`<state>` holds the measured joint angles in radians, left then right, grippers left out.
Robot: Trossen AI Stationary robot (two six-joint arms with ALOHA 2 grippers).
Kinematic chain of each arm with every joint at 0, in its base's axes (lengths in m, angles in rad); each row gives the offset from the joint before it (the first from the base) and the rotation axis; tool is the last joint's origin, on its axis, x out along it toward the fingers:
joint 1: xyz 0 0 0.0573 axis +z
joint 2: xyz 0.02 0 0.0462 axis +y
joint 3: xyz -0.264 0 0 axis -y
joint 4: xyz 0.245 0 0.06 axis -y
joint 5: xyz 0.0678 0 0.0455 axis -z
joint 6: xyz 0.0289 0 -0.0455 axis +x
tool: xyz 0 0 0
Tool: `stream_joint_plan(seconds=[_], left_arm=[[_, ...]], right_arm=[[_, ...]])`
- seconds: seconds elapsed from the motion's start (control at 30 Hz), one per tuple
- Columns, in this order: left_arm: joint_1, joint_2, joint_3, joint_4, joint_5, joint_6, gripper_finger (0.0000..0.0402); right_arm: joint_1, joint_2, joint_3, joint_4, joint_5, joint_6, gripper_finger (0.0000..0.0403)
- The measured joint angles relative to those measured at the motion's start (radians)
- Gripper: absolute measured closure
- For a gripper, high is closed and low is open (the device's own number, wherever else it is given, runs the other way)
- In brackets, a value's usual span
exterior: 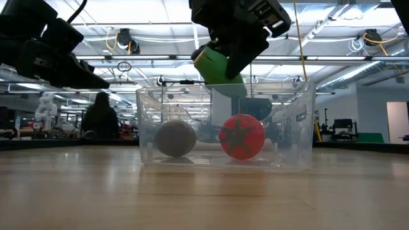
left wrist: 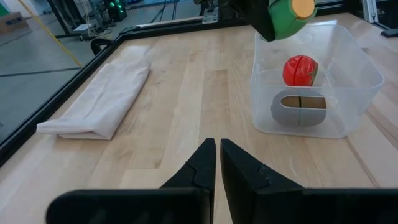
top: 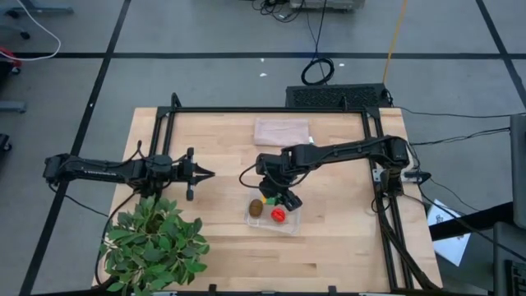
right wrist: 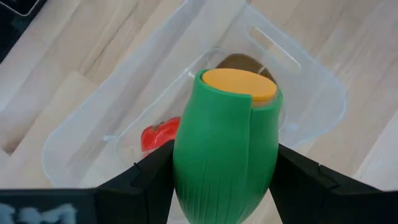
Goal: Pick and placing Produce into tupperware
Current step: Put the green corn into the transparent bin
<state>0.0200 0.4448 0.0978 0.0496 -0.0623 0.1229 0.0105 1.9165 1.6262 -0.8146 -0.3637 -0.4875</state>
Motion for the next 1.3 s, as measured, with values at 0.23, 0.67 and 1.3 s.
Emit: stream_joint_plan(seconds=[0.23,0.67,1.3], left_arm=[[0.000,0.000,0.000,-0.004,0.000,0.000,0.0373],[0.000,0.000,0.000,-0.017,0.000,0.003,0.0373],[0.000,0.000,0.000,-0.017,0.000,0.003,0.0373]], right_arm=[[-0.004,0.039,-0.001,-0.013,0.000,0.001,0.0195],[0.005,0.064,-0.001,0.018,-0.004,-0.050,0.0195],[0.018,0.160,-0.002,0.052,-0.004,-0.178,0.0195]])
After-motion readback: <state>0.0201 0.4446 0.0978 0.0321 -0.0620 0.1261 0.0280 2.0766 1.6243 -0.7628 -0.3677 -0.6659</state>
